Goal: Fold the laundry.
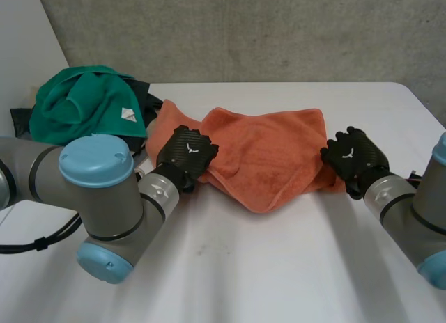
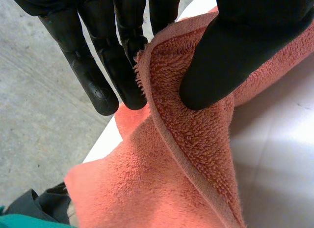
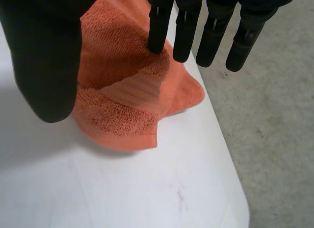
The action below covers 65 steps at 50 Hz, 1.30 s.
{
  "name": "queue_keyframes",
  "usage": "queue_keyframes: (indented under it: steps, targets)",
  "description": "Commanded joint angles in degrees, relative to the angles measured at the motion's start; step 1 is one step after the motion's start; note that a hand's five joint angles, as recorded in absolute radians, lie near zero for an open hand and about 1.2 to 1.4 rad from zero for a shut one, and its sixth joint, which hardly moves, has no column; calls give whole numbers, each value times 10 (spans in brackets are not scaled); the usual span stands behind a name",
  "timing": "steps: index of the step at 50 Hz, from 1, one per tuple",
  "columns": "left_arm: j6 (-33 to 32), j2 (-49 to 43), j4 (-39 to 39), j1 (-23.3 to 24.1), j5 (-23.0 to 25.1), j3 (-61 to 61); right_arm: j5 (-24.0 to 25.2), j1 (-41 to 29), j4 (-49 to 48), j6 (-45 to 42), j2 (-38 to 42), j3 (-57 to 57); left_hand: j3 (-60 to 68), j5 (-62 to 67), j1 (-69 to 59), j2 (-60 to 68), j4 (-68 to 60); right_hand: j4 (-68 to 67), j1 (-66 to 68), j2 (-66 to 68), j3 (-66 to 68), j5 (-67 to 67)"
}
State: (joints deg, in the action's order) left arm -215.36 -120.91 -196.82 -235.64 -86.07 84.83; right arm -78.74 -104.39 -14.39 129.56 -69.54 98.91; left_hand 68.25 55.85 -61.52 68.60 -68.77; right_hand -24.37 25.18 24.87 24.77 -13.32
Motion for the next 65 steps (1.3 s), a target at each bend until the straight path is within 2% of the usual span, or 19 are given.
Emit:
queue_keyframes:
  steps: [1, 6, 11, 13, 17, 22, 26, 32, 35, 38, 40, 43, 47, 52, 56, 60, 65]
  targets:
    - [1, 30, -1, -1, 0, -6, 30, 23, 71, 182, -89, -9, 118, 142, -185, 114, -112, -30, 22, 25, 26, -41]
    - [1, 31, -1, -4, 0, -7, 76, 69, 160, 266, -113, -40, 118, 142, -185, 114, -112, -14, 5, 9, 10, -24]
    - [2, 33, 1, -4, 0, -7, 96, 124, 283, 320, -107, -114, 118, 142, -185, 114, -112, 27, -35, -32, -31, 16]
    - [4, 35, 3, -4, 0, -7, 97, 132, 299, 322, -96, -134, 118, 142, -185, 114, -112, 40, -48, -45, -44, 30]
    - [13, 42, 9, -5, 0, -7, 95, 143, 315, 322, -3, -209, 118, 142, -185, 114, -112, 59, -67, -64, -63, 48]
    - [17, 45, 14, -4, 0, -7, 102, 138, 357, 317, 67, -288, 118, 142, -185, 114, -112, 59, -67, -64, -63, 48]
    - [17, 49, 16, -4, 0, -5, 138, 133, 402, 311, 167, -387, 118, 142, -185, 114, -112, 54, -62, -59, -58, 43]
    - [17, 48, 16, -5, 0, -3, 147, 125, 401, 311, 230, -441, 118, 142, -185, 114, -112, 45, -53, -50, -49, 35]
    - [17, 48, 15, -11, 0, -2, 143, 109, 401, 309, 259, -461, 118, 142, -185, 114, -112, -20, 12, 15, 16, -31]
    - [17, 47, 16, -19, -1, -1, 134, 99, 402, 309, 266, -469, 118, 142, -185, 114, -112, -272, 264, 267, 268, -282]
    - [17, 47, 16, -21, -1, -1, 128, 97, 403, 306, 253, -471, 118, 142, -185, 114, -112, -555, 547, 550, 551, -565]
    - [16, 50, 26, -23, 0, -2, 123, 98, 403, 296, 212, -468, 118, 142, -185, 114, -112, -556, 548, 551, 552, -567]
    - [16, 84, 62, -28, 1, -8, 121, 103, 400, 265, 94, -439, 118, 142, -185, 114, -112, -556, 548, 551, 552, -567]
    - [17, 159, 123, -40, 2, -37, 117, 132, 415, 179, -61, -399, 118, 142, -185, 114, -112, -556, 548, 551, 552, -567]
    - [17, 203, 186, -42, 2, -74, 101, 140, 430, 108, -137, -370, 118, 142, -185, 114, -112, -556, 548, 551, 552, -567]
    - [16, 215, 253, -45, 2, -110, 58, 134, 437, 42, -190, -335, 118, 142, -185, 114, -112, -556, 548, 551, 552, -567]
    - [15, 196, 311, -54, 4, -129, 21, 105, 435, -11, -205, -294, 118, 142, -185, 114, -112, -556, 548, 551, 552, -567]
